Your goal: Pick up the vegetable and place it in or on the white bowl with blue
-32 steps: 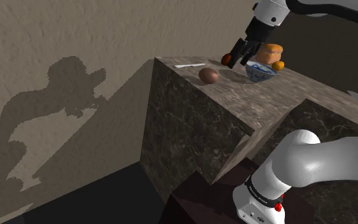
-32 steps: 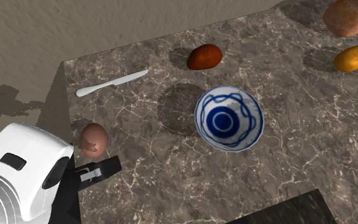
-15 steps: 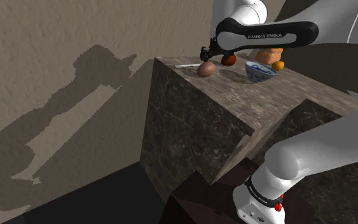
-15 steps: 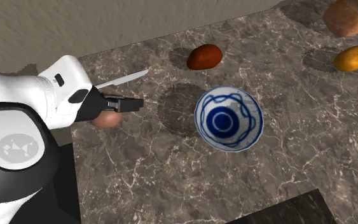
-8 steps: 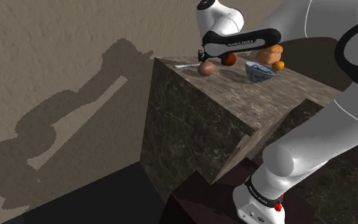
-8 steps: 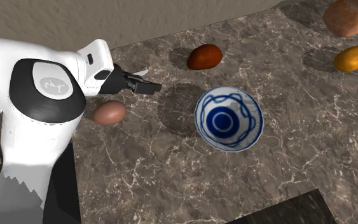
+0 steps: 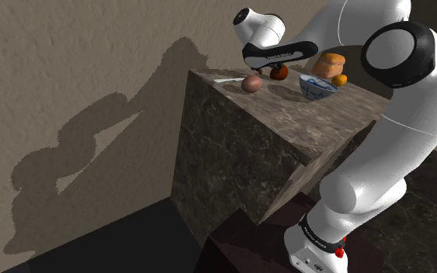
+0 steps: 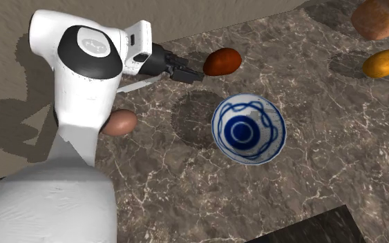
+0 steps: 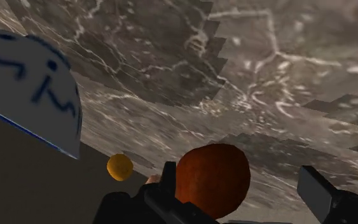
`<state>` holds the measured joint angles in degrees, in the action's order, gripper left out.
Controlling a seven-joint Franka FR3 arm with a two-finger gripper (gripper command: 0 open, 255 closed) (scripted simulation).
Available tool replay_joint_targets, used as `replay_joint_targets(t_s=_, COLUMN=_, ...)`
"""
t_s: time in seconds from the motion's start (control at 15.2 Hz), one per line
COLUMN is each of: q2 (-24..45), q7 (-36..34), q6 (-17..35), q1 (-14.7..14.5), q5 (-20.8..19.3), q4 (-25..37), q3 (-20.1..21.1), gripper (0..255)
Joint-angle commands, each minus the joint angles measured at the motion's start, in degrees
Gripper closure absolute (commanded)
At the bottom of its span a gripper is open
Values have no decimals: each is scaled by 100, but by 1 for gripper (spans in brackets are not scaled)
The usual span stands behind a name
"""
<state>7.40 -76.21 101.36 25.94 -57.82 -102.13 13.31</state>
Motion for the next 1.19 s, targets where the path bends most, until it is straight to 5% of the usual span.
replay_joint_targets(t_s=0.0, q2=349, q7=-305, q6=-348, q1=-6, q5=-259, q4=458, q3=-85, gripper=0)
replay_joint_targets(t_s=1.06, q2=459, q7=-400, q6=62, q1=211, q5=-410, q4=305, q3=-271, gripper=0)
replay_joint_targets(t_s=1.12, q2=459, q7=-400, q6=62, q1=211, q5=-410, q4=305, q3=-271, gripper=255)
